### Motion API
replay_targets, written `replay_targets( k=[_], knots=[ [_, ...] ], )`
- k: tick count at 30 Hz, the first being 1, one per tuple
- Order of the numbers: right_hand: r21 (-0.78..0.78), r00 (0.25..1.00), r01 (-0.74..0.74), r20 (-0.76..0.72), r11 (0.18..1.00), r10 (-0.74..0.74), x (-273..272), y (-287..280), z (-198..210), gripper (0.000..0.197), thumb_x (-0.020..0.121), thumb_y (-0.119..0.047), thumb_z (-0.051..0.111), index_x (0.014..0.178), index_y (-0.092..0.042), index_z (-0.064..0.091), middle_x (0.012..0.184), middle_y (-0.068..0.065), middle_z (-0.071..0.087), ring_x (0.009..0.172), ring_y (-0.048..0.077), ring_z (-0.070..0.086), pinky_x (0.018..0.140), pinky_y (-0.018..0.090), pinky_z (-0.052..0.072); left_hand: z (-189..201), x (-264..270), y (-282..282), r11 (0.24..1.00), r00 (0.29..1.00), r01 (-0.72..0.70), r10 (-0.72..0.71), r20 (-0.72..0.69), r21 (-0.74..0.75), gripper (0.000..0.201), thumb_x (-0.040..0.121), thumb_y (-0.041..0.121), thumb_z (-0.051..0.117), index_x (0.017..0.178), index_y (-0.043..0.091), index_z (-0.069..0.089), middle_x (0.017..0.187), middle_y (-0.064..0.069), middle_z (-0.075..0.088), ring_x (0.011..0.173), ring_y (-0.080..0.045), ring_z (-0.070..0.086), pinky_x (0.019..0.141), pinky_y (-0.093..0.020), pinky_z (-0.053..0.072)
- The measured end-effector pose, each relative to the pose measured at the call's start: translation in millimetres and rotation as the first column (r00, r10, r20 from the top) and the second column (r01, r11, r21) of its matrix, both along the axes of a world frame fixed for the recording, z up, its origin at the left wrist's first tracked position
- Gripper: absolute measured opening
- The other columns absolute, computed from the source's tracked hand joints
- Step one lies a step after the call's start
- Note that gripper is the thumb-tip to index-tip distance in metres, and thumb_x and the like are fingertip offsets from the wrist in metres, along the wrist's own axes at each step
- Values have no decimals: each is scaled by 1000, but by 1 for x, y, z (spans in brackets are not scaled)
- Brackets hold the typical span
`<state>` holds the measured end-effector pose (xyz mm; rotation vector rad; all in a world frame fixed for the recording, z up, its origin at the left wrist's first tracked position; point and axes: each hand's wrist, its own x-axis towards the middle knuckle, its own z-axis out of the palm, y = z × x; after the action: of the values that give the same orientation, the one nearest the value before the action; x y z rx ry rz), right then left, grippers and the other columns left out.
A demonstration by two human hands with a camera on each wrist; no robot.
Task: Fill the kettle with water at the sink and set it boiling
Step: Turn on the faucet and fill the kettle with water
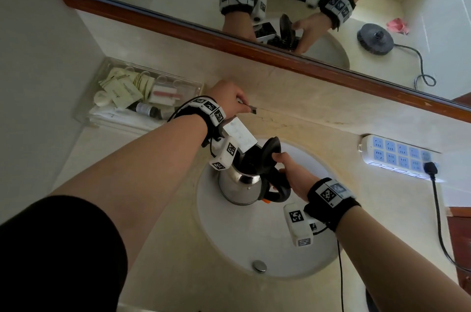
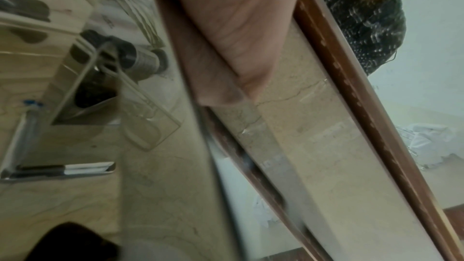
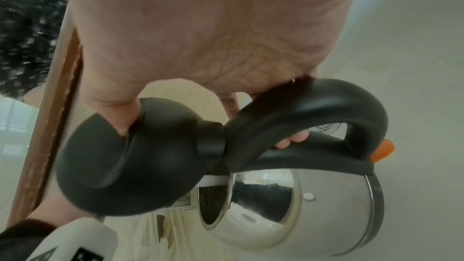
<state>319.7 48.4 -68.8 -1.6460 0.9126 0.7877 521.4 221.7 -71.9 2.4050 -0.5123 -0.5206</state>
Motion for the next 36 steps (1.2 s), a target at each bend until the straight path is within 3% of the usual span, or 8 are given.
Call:
replay_targets(
  k=[6,15,18,22,26,32,36],
  knots=[
    [2,1000,17,4,1000,-17,1,1,-2,82,57,-76,57,114,-17,66,95,8,73,94,28,69,107,49,42,-2,1,0,1000,1000,-16,16,-24,-9,23,78,40,79,96,26,80,103,4,74,90,-12,64,77,-23,45],
    [2,1000,20,2,1000,-20,1,3,-1,84,52,-74,56,108,-11,64,82,5,69,82,24,65,86,38,42,-3,1,0,1000,1000,-23,23,-20,-7,24,77,41,80,96,27,80,106,3,74,93,-14,66,79,-23,47],
    [19,1000,12,2,1000,-12,1,2,-2,85,55,-73,55,114,-12,63,90,6,69,89,24,66,88,38,42,-2,1,0,1000,999,-27,27,-21,-15,24,78,41,79,97,26,80,107,2,74,88,-12,63,77,-22,45],
    [12,1000,11,16,1000,-12,0,2,-2,76,63,-71,53,111,-12,64,84,5,67,83,24,65,88,39,43,-2,1,0,1000,999,-25,25,-21,-10,24,78,40,80,97,26,81,106,2,74,89,-12,64,76,-23,44],
    [17,1000,20,6,1000,-20,-2,1,-4,83,55,-74,55,114,-15,63,90,6,67,90,26,64,101,46,43,-2,1,0,1000,999,-27,27,-18,-8,24,78,41,79,97,27,80,107,3,74,88,-11,62,76,-22,44],
    [14,1000,22,12,1000,-22,-2,2,-1,83,60,-72,54,115,-11,63,85,6,66,85,25,63,91,40,43,0,0,0,1000,1000,-19,19,-4,-5,26,79,41,79,99,25,80,110,2,73,85,-8,57,74,-21,41],
    [5,1000,19,6,1000,-19,-2,1,0,92,53,-76,54,120,-14,62,91,8,67,89,27,64,93,42,44,0,0,1,1000,1000,-26,26,-5,-4,26,78,42,79,99,26,80,110,2,73,83,-9,57,75,-21,41]
  ],
)
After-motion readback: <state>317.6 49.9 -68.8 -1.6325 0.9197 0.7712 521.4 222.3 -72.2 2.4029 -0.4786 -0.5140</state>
